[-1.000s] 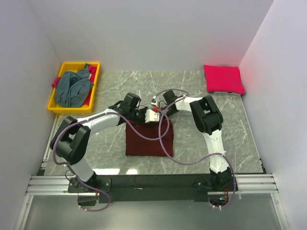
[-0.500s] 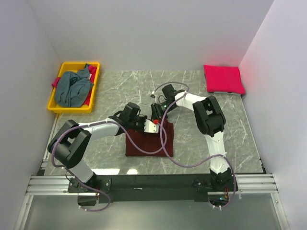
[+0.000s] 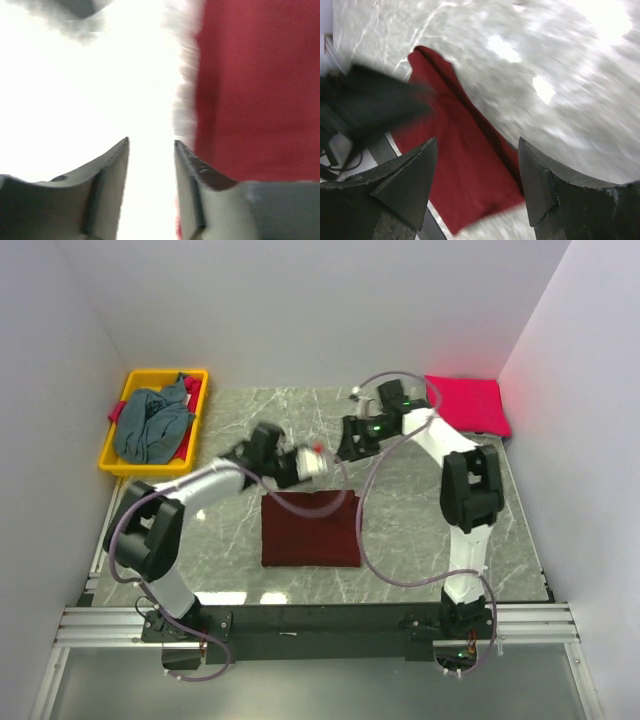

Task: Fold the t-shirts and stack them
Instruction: Fold the tshirt

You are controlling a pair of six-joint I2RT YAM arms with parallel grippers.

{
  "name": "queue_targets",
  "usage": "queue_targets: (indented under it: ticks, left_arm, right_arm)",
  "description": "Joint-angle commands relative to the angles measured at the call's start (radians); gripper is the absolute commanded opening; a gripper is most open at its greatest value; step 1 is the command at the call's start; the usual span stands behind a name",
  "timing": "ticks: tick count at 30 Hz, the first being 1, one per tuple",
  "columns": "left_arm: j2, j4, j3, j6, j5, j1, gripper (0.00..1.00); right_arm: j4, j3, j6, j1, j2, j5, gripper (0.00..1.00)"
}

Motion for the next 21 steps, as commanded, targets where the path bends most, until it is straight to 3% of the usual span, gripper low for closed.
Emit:
queue_targets:
  ticks: [1,5,10,15,21]
  left_arm:
    - [-0.018,-0.174,0.226,-0.264,0.235,0.156,0.52]
    - [-0.039,-0.323,0.262,-0.523,0.388,0.276,0.53]
    - [-0.125,-0.291,0.077,-0.795,0.386,0.370,0.54]
    - [-0.151,-0.258,-0.020,-0.905,0.328,0.407,0.56]
    - [-0.061,-0.246,-0.048,-0.983,0.312,0.416,0.52]
  right_arm:
    - [-0.063,-0.056,-0.051,-0.094,-0.150,-0.030,0.72]
    - [-0.098,-0.131,-0.055,-0.131,-0.231,-0.053,0.70]
    - [-0.066,-0.317,-0.035,-0.131,-0.299,-0.076,0.64]
    - [-0.014,-0.424,-0.017,-0.131,-0.277,-0.093,0.57]
    - [0.017,-0.411,-0.008,-0.111,-0.197,-0.142,0.47]
